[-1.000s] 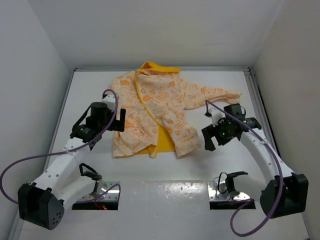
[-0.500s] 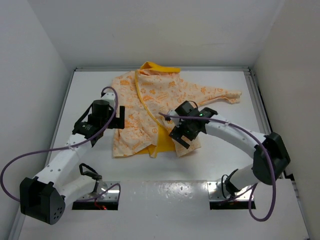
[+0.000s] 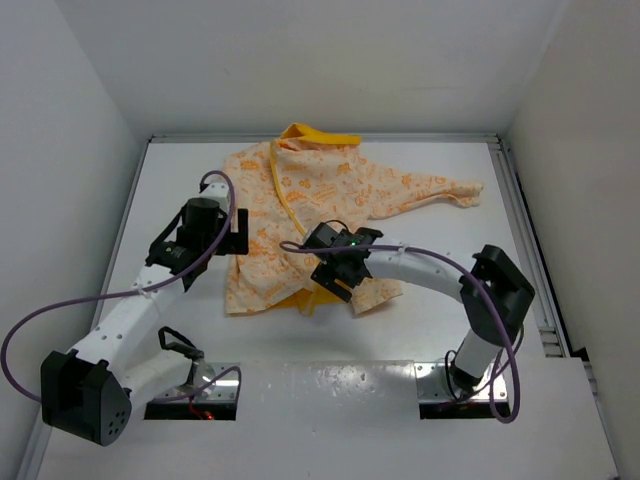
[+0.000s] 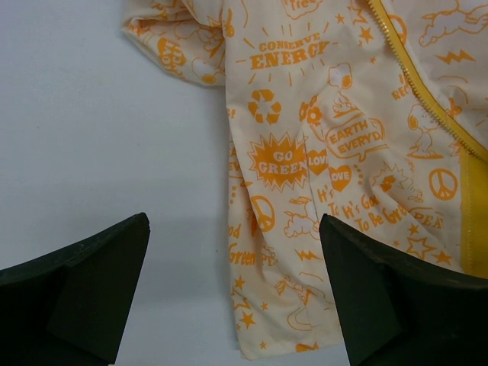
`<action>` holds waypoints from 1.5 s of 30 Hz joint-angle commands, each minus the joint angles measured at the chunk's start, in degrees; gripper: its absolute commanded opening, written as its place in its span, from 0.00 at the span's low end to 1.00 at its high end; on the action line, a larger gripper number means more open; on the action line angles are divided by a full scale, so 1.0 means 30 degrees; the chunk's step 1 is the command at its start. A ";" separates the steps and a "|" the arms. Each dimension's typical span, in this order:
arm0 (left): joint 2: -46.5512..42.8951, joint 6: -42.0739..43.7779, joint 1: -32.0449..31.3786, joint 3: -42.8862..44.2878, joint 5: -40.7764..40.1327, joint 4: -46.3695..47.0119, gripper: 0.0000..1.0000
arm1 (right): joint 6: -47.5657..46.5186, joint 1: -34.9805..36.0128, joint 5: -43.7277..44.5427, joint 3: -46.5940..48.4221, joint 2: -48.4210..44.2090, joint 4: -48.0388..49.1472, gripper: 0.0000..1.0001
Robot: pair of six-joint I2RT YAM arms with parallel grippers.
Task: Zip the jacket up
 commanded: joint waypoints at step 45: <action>0.2530 -1.6328 -0.4594 -0.9028 1.8329 2.6020 1.00 | 0.7151 -1.0156 -3.3136 -0.4000 -0.3742 1.2181 0.00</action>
